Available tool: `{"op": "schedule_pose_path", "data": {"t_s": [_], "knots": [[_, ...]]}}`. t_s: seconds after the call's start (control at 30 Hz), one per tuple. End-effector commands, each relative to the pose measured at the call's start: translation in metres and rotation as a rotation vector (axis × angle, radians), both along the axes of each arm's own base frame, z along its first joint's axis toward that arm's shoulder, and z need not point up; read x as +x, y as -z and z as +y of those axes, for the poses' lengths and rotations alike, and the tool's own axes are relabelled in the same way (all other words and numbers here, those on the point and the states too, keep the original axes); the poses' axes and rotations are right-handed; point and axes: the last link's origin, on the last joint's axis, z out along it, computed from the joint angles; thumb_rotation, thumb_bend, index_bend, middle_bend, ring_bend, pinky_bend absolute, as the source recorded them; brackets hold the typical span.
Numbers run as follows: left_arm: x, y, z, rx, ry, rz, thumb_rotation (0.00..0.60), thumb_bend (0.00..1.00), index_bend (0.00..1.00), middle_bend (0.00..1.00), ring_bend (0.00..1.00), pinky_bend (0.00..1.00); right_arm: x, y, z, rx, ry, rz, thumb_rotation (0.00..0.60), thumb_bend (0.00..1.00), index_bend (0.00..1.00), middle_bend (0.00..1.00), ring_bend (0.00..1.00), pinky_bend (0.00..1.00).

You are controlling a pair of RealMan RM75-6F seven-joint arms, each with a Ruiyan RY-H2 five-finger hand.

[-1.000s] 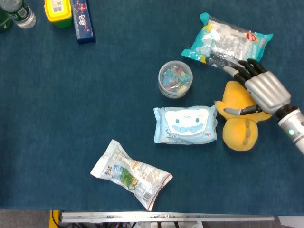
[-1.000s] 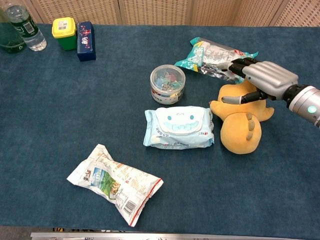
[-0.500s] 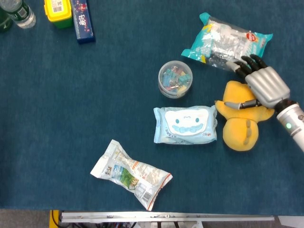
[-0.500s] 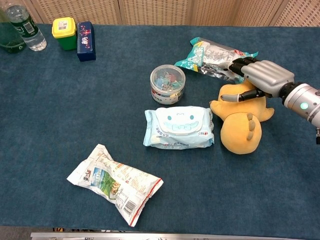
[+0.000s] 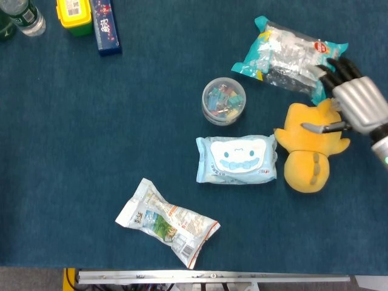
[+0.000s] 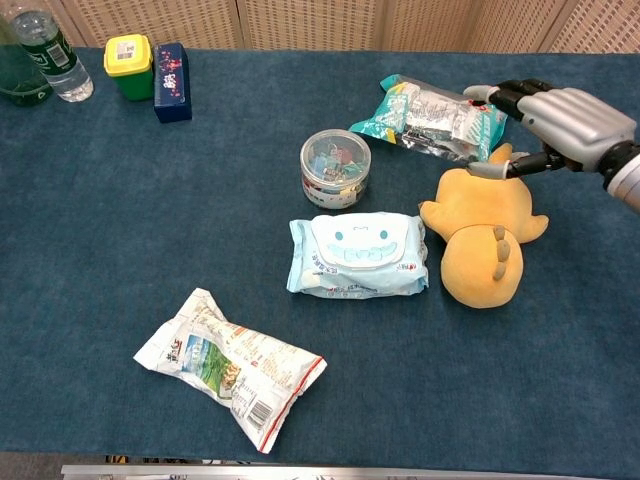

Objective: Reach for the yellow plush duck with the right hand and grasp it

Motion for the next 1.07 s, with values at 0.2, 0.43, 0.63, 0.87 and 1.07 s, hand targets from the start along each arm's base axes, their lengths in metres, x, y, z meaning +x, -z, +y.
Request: {"op": "schedule_pose_path", "data": {"t_s": [0.2,0.43,0.63,0.87,1.07], "knots": [[0.003,0.001,0.003,-0.004,0.014,-0.002,0.6,0.12,0.13,0.08,0.09,0.04,-0.015,-0.057,0.029,-0.14,0.035,-0.023,0.427,0.0,0.06,0.15,0.0,0.0],[0.007,0.004,0.006,-0.012,0.027,-0.001,0.6,0.12,0.13,0.08,0.09,0.04,-0.03,-0.094,0.057,-0.245,0.078,-0.037,0.521,0.0,0.06,0.15,0.0,0.0],[0.011,0.005,0.009,-0.015,0.043,-0.003,0.6,0.12,0.13,0.08,0.09,0.04,-0.044,-0.115,0.085,-0.29,0.121,-0.021,0.536,0.0,0.06,0.15,0.0,0.0],[0.014,0.009,0.011,-0.027,0.057,-0.003,0.6,0.12,0.13,0.08,0.09,0.04,-0.058,-0.123,0.113,-0.309,0.165,-0.018,0.57,0.0,0.06,0.15,0.0,0.0],[0.016,0.01,0.013,-0.027,0.062,-0.005,0.6,0.12,0.13,0.08,0.09,0.04,-0.063,-0.126,0.126,-0.319,0.174,-0.019,0.586,0.0,0.06,0.15,0.0,0.0]]}}
